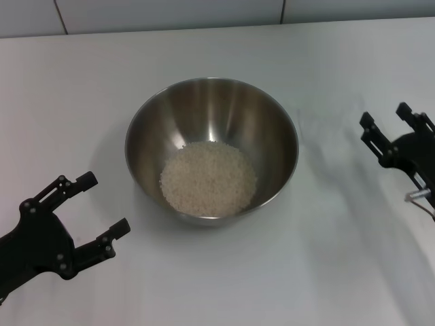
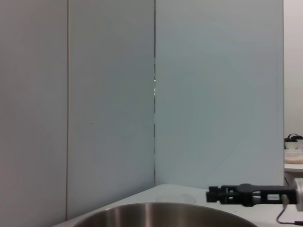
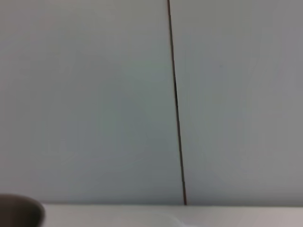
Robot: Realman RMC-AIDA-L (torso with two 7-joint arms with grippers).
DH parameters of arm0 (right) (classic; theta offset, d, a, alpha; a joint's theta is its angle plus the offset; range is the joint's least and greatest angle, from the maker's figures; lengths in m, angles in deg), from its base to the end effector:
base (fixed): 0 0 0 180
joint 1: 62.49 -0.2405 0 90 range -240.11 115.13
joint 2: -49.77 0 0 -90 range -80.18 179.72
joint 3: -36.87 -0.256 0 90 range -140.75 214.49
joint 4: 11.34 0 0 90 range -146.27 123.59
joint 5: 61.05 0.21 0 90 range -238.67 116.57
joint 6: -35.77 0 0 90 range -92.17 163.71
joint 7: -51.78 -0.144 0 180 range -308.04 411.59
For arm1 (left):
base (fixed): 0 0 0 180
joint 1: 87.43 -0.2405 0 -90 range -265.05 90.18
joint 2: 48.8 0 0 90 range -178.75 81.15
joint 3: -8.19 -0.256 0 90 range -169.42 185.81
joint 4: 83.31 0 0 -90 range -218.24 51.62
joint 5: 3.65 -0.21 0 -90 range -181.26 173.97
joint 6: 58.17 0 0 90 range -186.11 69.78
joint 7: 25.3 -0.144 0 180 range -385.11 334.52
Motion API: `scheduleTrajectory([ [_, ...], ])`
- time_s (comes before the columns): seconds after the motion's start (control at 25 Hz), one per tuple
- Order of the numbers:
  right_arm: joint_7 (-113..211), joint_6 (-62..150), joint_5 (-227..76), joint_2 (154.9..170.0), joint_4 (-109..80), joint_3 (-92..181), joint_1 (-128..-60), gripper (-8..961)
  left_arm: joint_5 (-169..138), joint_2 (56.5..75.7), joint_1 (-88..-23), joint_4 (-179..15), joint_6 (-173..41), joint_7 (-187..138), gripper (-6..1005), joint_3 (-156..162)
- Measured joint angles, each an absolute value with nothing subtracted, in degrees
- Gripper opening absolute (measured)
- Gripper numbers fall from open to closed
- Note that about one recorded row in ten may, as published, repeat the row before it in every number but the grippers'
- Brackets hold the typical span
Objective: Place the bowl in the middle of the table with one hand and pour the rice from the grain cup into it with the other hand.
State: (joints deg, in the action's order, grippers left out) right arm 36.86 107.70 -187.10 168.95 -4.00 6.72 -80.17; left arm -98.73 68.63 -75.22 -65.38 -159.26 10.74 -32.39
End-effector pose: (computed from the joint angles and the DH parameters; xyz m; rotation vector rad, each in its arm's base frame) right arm 0.3489 0.2710 -0.0388 -1.7506 0.6221 0.7094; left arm -0.3211 0.2083 -0.0106 -2.3995 -0.2732 -1.0103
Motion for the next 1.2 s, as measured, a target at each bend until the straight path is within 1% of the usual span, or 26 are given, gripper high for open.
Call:
scheduleTrajectory([
  [0.12,35.34,112.98,-188.89,168.95,-4.37,7.0,-76.89,716,-98.74,68.62,-75.19,-65.38,-159.08,10.74,871,-32.51],
  [0.32,31.67,118.49,-189.53,168.95,-7.54,7.32,-74.51,716,-98.75,68.73,-75.01,-65.39,-158.82,10.6,871,-32.7],
  [0.52,29.67,120.0,-189.62,168.92,-9.16,7.32,-74.44,716,-98.75,68.86,-74.74,-65.39,-158.78,10.6,871,-32.76],
  [0.64,26.03,124.02,-191.29,168.54,-11.31,8.15,-75.61,716,-98.74,68.87,-74.68,-65.37,-158.75,10.64,871,-32.77],
  [0.76,22.11,130.8,-194.93,168.04,-16.7,11.54,-78.38,716,-98.74,68.84,-74.61,-65.34,-158.72,10.66,871,-32.77],
  [0.88,19.17,135.46,-197.59,167.05,-20.86,17.62,-81.07,716,-98.74,68.76,-74.6,-65.36,-158.7,10.67,871,-32.77],
  [0.92,16.38,137.25,-198.29,166.25,-23.25,22.64,-82.79,716,-98.74,68.76,-74.6,-65.37,-158.7,10.67,871,-32.76],
  [0.96,16.38,137.25,-198.29,166.25,-23.25,22.64,-82.79,716,-98.74,68.73,-74.6,-65.38,-158.7,10.68,871,-32.76],
  [1.08,12.29,138.36,-198.41,165.37,-26.3,29.12,-84.88,716,-98.75,68.68,-74.58,-65.38,-158.7,10.69,871,-32.77],
  [1.2,9.9,139.55,-198.44,164.89,-28.71,34.2,-86.57,716,-98.79,68.62,-74.21,-65.38,-158.41,10.74,871,-32.82],
])
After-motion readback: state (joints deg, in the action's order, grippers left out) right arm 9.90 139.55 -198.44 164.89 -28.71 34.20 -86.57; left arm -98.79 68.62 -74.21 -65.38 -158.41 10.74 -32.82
